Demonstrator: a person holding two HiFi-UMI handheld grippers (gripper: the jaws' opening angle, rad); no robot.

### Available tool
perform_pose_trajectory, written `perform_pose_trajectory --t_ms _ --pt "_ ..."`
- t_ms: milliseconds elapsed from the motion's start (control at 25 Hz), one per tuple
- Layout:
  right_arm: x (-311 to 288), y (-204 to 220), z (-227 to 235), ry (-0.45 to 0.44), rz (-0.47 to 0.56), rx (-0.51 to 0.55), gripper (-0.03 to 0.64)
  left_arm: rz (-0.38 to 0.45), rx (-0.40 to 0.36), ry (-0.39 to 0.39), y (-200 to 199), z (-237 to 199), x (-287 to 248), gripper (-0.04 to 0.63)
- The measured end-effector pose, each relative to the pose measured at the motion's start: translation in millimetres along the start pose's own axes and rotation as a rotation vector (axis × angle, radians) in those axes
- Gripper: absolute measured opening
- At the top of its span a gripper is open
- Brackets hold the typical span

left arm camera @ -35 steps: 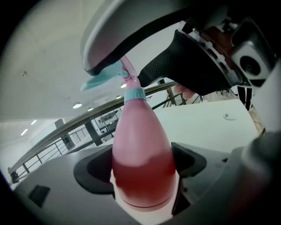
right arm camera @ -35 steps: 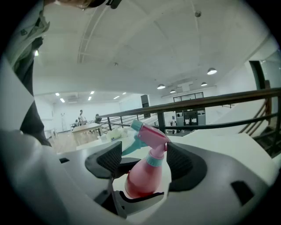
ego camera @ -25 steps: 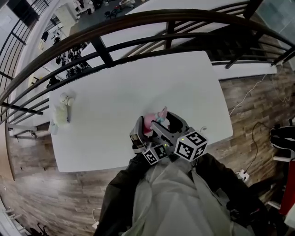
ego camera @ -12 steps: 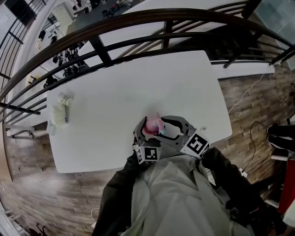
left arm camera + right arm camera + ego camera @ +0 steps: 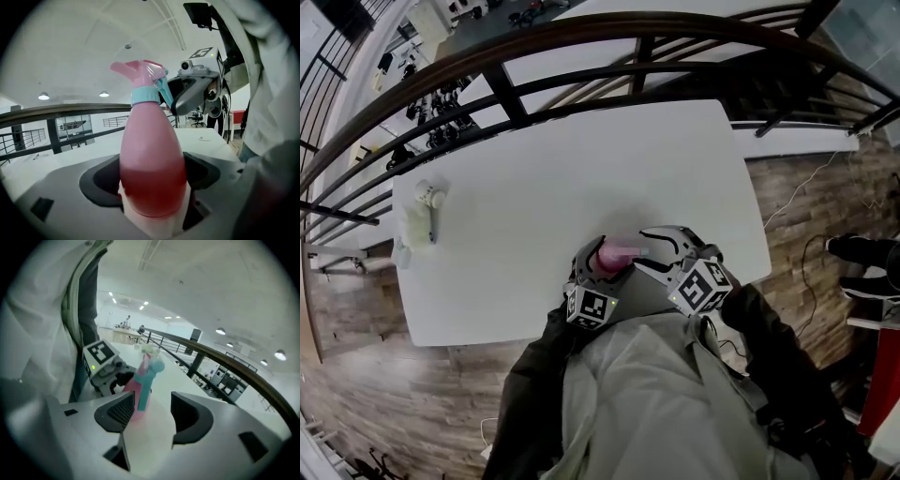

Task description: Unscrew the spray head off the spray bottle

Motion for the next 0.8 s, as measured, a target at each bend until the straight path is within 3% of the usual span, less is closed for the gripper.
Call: perform_pose_trajectory --t_ms 80,200,320,400,520,640,800 --pt "-3 9 -1 0.068 -0.013 -0.02 0.217 0.002 -0.008 0.019 0 1 -1 0.414" --pt "-6 23 2 0.123 0.071 -0.251 0.213 0.004 -0.009 0.031 0 2 -2 0.414" --pt "11 21 -3 0.02 0.183 -0.553 0.204 0.007 -0.007 0.035 -1 1 -3 0.414" --pt "25 13 -15 -0.038 0.229 -0.626 0.145 0.002 -0.008 0.038 -1 0 -2 0.414" --pt "29 -4 -30 -0.059 0.217 -0.564 0.126 0.005 -0.016 0.034 1 -1 -3 0.414" --pt "6 -11 -22 -0.018 0.212 -0.487 0.127 0.003 -0.016 0.032 1 -2 -3 0.414" --pt "-23 -12 -16 -0.11 0.139 -0.374 0.268 0.008 -0.007 0.043 1 0 -2 0.414"
Point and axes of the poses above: the fingertips, and each gripper's own axes: x backward along the fingers, z to its right, y out of its underside, the point moved 10 cm from there along x, backward along the fingers, and after that the axes turned 14 degrees about -x, right-handed, at the moved point
